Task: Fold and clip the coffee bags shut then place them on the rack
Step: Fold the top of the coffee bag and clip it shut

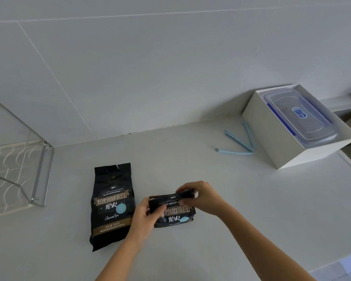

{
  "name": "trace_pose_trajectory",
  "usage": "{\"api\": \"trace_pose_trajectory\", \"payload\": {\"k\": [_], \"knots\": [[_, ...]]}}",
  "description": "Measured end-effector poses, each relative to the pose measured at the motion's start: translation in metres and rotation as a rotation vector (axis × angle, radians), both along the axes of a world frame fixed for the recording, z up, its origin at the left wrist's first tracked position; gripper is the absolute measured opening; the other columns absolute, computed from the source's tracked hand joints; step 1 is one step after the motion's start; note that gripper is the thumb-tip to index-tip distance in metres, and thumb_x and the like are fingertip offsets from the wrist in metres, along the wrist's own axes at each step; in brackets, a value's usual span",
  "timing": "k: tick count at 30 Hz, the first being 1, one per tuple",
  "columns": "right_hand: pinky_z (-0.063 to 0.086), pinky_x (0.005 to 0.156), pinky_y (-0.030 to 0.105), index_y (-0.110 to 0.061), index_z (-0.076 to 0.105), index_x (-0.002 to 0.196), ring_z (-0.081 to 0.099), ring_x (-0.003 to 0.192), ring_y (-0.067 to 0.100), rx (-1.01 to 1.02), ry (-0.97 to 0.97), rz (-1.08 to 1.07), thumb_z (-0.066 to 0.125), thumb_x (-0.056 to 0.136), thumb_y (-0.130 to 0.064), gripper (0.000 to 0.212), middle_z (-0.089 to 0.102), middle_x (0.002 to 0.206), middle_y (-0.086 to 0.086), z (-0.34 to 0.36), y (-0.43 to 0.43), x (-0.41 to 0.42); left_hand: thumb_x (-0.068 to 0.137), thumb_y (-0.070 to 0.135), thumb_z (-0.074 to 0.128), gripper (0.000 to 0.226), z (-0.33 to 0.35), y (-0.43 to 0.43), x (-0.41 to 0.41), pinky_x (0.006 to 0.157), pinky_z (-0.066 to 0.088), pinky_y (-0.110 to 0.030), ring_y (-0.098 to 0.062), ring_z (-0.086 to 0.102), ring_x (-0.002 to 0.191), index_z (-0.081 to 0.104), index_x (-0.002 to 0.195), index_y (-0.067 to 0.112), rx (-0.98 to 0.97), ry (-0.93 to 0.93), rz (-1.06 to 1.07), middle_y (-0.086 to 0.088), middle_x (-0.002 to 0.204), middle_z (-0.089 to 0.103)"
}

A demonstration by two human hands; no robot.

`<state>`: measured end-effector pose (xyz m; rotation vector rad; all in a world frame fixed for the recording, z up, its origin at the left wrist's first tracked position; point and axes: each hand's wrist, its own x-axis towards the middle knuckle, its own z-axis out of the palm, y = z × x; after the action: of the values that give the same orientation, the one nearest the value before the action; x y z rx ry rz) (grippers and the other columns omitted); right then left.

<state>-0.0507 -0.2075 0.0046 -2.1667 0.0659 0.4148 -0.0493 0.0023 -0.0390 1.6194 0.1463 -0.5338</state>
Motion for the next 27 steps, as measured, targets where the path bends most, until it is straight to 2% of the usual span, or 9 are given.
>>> {"api": "trace_pose_trajectory", "payload": {"k": [3, 6, 10, 12, 16, 19, 22, 24, 27], "knots": [[0.051, 0.084, 0.025, -0.039, 0.053, 0.12, 0.066, 0.093, 0.009, 0.158, 0.192, 0.097, 0.076, 0.075, -0.026, 0.052, 0.069, 0.101, -0.007, -0.001, -0.029, 0.015, 0.08, 0.018, 0.07, 0.024, -0.003, -0.001, -0.001, 0.069, 0.055, -0.022, -0.02, 0.067, 0.096, 0.063, 0.103, 0.012, -0.015, -0.004, 0.011, -0.008, 0.1, 0.071], [0.041, 0.103, 0.039, -0.029, 0.039, 0.136, 0.047, 0.125, 0.02, -0.018, 0.181, 0.002, 0.075, 0.077, -0.034, 0.068, 0.052, 0.134, 0.001, -0.019, -0.07, 0.033, 0.082, 0.015, 0.069, 0.023, -0.001, -0.001, 0.0, 0.074, 0.056, -0.024, -0.019, 0.067, 0.096, 0.063, 0.103, 0.01, -0.026, -0.002, 0.018, -0.01, 0.1, 0.071], [0.021, 0.112, 0.046, -0.01, 0.033, 0.141, 0.03, 0.135, 0.038, -0.296, 0.039, -0.521, 0.061, 0.09, -0.02, 0.06, 0.038, 0.147, 0.017, -0.04, -0.133, 0.057, 0.083, 0.009, 0.067, 0.016, -0.001, -0.001, 0.002, 0.068, 0.053, -0.015, -0.011, 0.069, 0.089, 0.064, 0.099, 0.011, -0.052, -0.005, 0.003, -0.007, 0.096, 0.071], [0.019, 0.113, 0.048, -0.01, 0.027, 0.144, 0.025, 0.136, 0.04, -0.363, 0.083, -0.566, 0.052, 0.094, -0.013, 0.056, 0.033, 0.15, 0.018, -0.049, -0.155, 0.065, 0.083, 0.008, 0.067, 0.016, -0.002, -0.001, 0.002, 0.068, 0.053, -0.015, -0.009, 0.069, 0.088, 0.064, 0.099, 0.012, -0.06, -0.006, 0.002, -0.006, 0.095, 0.071], [0.023, 0.111, 0.053, -0.019, 0.022, 0.146, 0.017, 0.141, 0.035, -0.514, 0.211, -0.42, 0.044, 0.092, -0.006, 0.059, 0.021, 0.156, 0.007, -0.063, -0.165, 0.064, 0.083, 0.009, 0.067, 0.017, -0.003, 0.0, 0.005, 0.065, 0.052, -0.014, -0.007, 0.069, 0.085, 0.065, 0.099, 0.013, -0.079, 0.01, 0.005, -0.003, 0.091, 0.072], [0.029, 0.106, 0.051, -0.022, 0.039, 0.138, 0.029, 0.132, 0.034, -0.655, 0.147, -0.431, 0.057, 0.087, -0.012, 0.055, 0.038, 0.145, 0.008, -0.067, -0.15, 0.055, 0.083, 0.009, 0.067, 0.017, -0.002, 0.0, 0.006, 0.063, 0.052, -0.012, -0.003, 0.069, 0.081, 0.064, 0.1, 0.012, -0.084, 0.006, -0.001, -0.004, 0.09, 0.071], [0.034, 0.096, 0.044, -0.023, 0.062, 0.106, 0.046, 0.113, 0.03, -0.706, -0.022, -0.42, 0.069, 0.081, -0.019, 0.026, 0.065, 0.112, 0.005, -0.064, -0.126, 0.041, 0.083, 0.008, 0.067, 0.017, -0.002, -0.001, 0.005, 0.062, 0.051, -0.011, -0.001, 0.069, 0.076, 0.064, 0.099, 0.012, -0.073, -0.007, -0.003, -0.004, 0.09, 0.071], [0.034, 0.092, 0.041, -0.025, 0.066, 0.092, 0.054, 0.103, 0.025, -0.664, -0.071, -0.363, 0.073, 0.079, -0.024, 0.015, 0.07, 0.096, -0.001, -0.063, -0.105, 0.026, 0.083, 0.009, 0.067, 0.017, -0.002, -0.001, 0.005, 0.063, 0.051, -0.011, -0.001, 0.069, 0.08, 0.064, 0.098, 0.016, -0.076, -0.007, 0.002, -0.003, 0.092, 0.071], [0.033, 0.086, 0.034, -0.029, 0.066, 0.087, 0.057, 0.093, 0.017, -0.571, -0.126, -0.279, 0.074, 0.078, -0.03, 0.013, 0.069, 0.088, -0.01, -0.065, -0.072, -0.007, 0.083, 0.012, 0.068, 0.017, -0.001, 0.0, 0.003, 0.067, 0.053, -0.014, -0.007, 0.068, 0.086, 0.065, 0.097, 0.021, -0.08, 0.006, 0.019, -0.002, 0.095, 0.071]]}}
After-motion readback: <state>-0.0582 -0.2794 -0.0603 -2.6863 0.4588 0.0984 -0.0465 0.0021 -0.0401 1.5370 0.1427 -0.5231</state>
